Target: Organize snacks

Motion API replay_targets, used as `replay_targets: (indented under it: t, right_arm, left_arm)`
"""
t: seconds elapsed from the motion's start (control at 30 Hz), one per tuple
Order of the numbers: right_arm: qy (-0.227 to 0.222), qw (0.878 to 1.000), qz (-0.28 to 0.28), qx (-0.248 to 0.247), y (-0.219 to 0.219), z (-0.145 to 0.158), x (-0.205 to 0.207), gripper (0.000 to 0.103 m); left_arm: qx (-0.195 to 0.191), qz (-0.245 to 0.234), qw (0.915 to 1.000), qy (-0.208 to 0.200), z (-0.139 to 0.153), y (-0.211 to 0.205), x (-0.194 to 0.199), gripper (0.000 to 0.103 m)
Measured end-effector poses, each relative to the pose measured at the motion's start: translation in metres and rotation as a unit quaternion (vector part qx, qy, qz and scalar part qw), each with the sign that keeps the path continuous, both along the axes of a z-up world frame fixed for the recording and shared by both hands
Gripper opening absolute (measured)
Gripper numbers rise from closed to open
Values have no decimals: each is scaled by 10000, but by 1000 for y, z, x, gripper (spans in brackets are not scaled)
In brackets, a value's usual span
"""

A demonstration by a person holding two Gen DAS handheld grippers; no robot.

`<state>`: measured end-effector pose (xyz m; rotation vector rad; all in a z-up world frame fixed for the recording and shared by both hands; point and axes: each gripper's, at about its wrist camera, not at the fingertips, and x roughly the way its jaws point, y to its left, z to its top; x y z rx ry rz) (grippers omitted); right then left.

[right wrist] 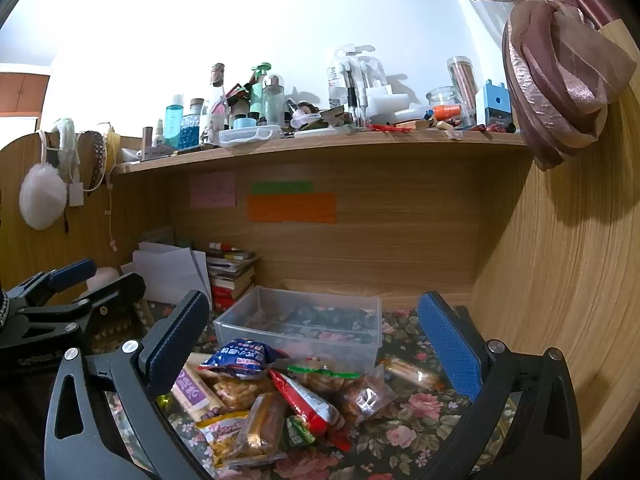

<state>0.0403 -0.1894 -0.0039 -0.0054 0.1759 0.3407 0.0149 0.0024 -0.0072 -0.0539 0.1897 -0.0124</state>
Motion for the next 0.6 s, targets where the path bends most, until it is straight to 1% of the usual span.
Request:
replay_targets:
  t: [0.6]
  right_arm:
    - [-30,10000,-37,14,-1,1,1,103]
  left_arm:
    - [45,29,10000,-83,2,-1,0,103]
